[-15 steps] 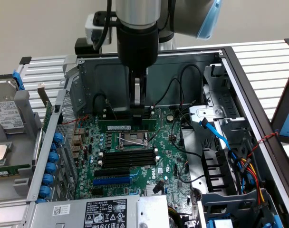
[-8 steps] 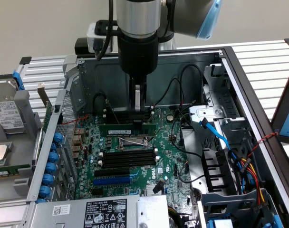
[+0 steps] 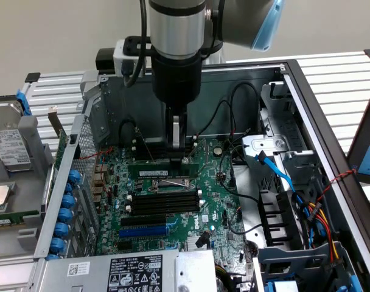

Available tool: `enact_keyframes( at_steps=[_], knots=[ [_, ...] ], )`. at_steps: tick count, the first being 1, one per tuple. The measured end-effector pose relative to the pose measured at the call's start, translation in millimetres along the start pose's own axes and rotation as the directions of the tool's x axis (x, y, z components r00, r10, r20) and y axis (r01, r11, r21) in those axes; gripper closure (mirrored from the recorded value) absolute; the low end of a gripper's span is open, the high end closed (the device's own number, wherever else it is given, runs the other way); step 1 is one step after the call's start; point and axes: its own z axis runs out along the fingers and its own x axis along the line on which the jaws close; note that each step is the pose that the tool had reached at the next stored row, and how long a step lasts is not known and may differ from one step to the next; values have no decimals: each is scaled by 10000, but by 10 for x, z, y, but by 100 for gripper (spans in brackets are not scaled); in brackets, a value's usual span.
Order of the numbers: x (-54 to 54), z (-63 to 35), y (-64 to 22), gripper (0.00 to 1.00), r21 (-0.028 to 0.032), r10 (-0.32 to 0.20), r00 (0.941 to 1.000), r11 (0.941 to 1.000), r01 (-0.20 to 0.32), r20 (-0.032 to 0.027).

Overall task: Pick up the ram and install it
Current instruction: 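Insert the ram into the slot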

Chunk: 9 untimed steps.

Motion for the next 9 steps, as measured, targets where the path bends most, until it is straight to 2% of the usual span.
enact_keyframes(
  at_steps=[9],
  knots=[
    [1, 166, 29, 88, 2, -106, 9999, 9999, 106, -5]
  ],
)
